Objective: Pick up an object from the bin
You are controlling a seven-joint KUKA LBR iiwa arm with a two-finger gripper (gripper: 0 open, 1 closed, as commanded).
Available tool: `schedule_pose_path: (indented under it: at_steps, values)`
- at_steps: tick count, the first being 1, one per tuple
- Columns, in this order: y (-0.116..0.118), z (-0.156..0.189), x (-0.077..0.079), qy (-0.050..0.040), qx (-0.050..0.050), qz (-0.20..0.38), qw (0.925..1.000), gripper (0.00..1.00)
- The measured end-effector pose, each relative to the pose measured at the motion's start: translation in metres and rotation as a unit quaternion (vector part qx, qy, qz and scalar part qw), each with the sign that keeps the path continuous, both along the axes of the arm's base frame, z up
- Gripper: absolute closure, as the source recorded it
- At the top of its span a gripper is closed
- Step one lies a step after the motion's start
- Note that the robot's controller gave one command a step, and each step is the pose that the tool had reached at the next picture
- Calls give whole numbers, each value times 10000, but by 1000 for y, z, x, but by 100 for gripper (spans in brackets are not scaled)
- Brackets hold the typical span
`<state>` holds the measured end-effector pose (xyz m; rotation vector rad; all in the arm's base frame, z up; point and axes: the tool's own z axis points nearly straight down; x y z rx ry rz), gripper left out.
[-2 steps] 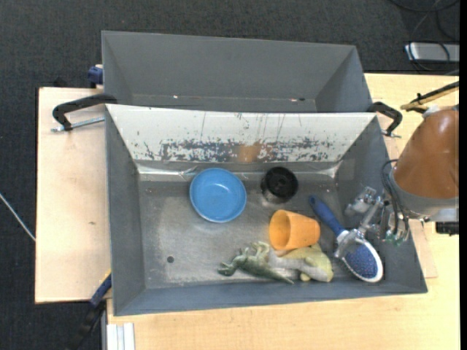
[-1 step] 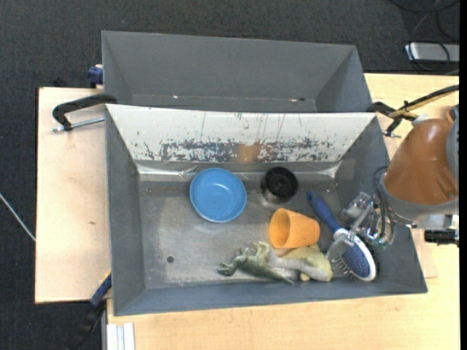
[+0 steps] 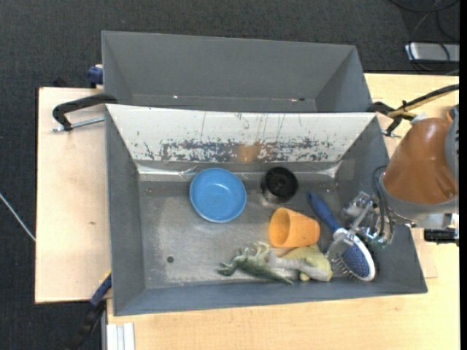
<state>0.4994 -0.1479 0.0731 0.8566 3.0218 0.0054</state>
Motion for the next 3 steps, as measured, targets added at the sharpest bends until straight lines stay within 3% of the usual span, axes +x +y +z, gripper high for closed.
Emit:
schedule_pose_path:
  at_steps: [1,2,3]
  values:
    - [0,0,1,-7,5,-24,10000,100]
    - [1,36,2,-22,-16,-17,10000,100]
    - [1,93,4,-38,-25,-9,10000,100]
